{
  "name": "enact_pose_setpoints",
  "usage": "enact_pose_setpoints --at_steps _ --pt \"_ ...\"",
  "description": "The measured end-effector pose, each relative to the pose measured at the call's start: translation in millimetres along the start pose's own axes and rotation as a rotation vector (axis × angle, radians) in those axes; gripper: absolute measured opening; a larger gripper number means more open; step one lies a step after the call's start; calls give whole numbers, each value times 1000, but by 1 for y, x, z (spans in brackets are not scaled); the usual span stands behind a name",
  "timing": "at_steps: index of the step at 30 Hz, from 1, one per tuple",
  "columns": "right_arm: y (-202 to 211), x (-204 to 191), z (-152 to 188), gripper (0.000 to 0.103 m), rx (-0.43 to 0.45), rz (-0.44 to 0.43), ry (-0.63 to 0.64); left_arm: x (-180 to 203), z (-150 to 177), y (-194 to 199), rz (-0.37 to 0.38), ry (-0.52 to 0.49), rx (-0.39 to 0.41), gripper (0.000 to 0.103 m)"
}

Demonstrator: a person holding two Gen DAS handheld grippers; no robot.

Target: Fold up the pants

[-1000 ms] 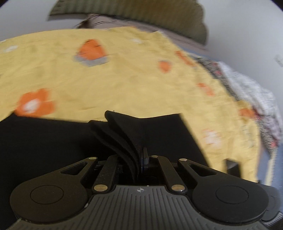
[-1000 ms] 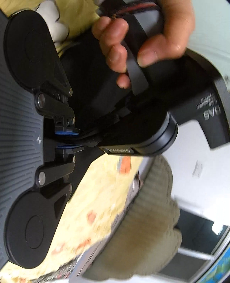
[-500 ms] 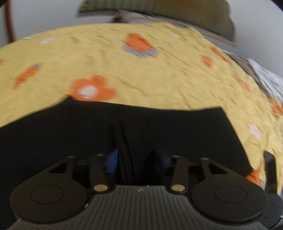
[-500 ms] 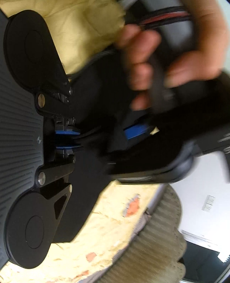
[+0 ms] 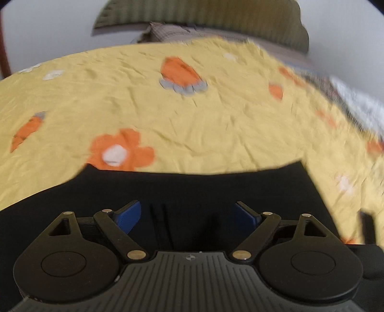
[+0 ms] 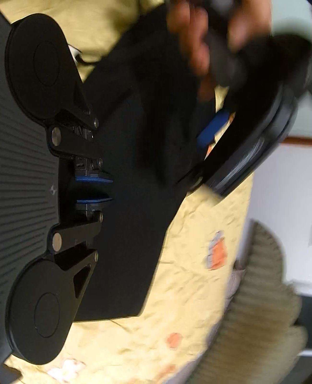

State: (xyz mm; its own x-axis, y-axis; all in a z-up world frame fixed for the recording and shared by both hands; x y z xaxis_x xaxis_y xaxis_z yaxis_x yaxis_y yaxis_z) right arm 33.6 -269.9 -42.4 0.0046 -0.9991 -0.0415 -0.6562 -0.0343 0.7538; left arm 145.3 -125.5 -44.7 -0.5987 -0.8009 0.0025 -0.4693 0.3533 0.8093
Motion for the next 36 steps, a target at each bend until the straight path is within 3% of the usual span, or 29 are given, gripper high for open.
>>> enact_pose_setpoints --at_steps 3,6,9,10,12,15,18,20,22,24,27,30,32,34,36 --pt "10 21 -3 13 26 -5 -53 5 5 -19 -89 -25 -44 82" --pt "9 52 -15 13 54 104 -177 8 9 -4 -102 -27 11 85" --pt "-18 87 -17 12 -48 146 -224 19 9 -9 -178 -149 2 85" --pt "-20 90 -15 12 -46 176 -214 17 10 -9 -188 -142 -9 84" --pt "-8 84 -15 13 -15 206 -207 6 11 1 -137 -87 2 87" --pt "15 55 -3 13 48 70 -203 -11 20 17 -72 4 -1 88" --pt "7 19 -5 13 49 -49 -125 -25 35 32 -8 86 -38 87" --pt "2 -3 -3 13 14 -85 -65 -31 48 47 -7 90 -20 88" --pt "-3 -21 3 12 -28 -122 -11 -38 64 68 -68 70 3 88" --pt "-3 -35 1 13 -18 -83 77 -49 84 90 -153 53 20 88" --pt "4 -32 -6 13 6 -110 10 -73 116 121 -303 68 28 88" --pt "-9 -43 -12 13 -11 -148 -40 -106 147 150 -422 151 13 88" --pt "-18 -51 -7 13 -39 -114 26 -130 166 172 -459 231 12 88" --pt "5 -66 -2 13 -31 -78 98 -151 184 196 -522 295 10 88" --pt "10 -71 -7 13 -3 -63 103 -170 198 228 -665 323 24 88"
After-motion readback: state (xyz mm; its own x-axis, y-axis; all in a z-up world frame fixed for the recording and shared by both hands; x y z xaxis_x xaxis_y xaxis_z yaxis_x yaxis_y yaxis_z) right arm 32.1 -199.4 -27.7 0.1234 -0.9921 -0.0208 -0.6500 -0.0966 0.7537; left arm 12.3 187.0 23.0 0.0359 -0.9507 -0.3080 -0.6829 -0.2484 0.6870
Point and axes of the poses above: each gripper's, at about its wrist camera, not at the fingertips, and y roughly against the way its jaws point, x to its right, z to its underside, the point moved 1 cm from there along -y, roughly the way its jaws point, and after that the axes turned 8 degrees about -y, right-handed, at the moved point
